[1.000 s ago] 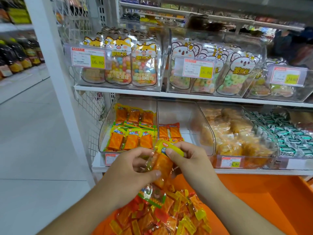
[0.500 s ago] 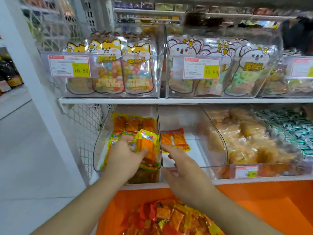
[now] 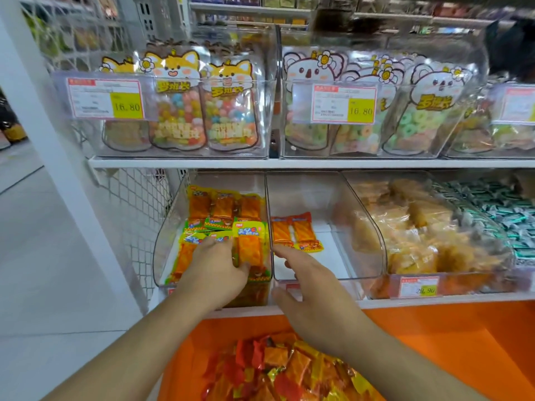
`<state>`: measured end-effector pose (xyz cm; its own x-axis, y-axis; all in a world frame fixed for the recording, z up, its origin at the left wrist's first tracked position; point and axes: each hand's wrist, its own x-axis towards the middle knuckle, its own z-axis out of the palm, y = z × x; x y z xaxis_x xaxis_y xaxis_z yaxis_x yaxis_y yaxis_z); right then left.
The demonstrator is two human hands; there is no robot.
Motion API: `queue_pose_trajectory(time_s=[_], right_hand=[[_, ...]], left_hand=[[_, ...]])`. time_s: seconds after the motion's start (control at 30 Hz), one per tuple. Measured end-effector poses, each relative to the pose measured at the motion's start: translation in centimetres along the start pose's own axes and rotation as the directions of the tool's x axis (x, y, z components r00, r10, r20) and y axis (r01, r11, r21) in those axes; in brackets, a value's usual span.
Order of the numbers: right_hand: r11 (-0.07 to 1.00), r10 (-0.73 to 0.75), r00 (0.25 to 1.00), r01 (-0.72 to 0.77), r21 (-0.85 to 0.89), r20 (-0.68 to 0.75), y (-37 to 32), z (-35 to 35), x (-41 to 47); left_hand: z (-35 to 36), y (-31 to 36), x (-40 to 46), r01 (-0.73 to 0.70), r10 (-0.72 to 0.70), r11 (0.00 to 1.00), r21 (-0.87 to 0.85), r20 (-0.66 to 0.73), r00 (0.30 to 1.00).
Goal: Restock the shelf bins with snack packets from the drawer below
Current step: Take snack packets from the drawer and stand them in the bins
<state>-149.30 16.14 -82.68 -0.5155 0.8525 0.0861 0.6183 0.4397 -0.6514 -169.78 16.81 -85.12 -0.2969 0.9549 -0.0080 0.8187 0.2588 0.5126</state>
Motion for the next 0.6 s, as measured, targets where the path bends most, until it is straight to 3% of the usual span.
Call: queue_pose_trajectory(time_s=[0.23,0.47,0.6], right_hand=[[1.0,0.012,1.0,-0.012,-0.015,0.016,0.1,0.0,-0.4],[1.0,0.016,1.0,-0.017,-0.026,-0.012,0.4,-1.1,-1.1],[1.0,0.024,0.999,-0.024,-0.001,-0.045,0.5,-2.3,-2.8]], left_hand=[[0.3,0.2,-0.1,-0.091,0.088,0.996,-0.021,-0.128,0.988],[-0.2,-0.4,-1.1,-0.126,0.121,0.991,-0.039,-0.125,0.985],[-0.7,0.0,-3.6,-0.179,0.16,0.981,-0.076,-0.208,0.965]])
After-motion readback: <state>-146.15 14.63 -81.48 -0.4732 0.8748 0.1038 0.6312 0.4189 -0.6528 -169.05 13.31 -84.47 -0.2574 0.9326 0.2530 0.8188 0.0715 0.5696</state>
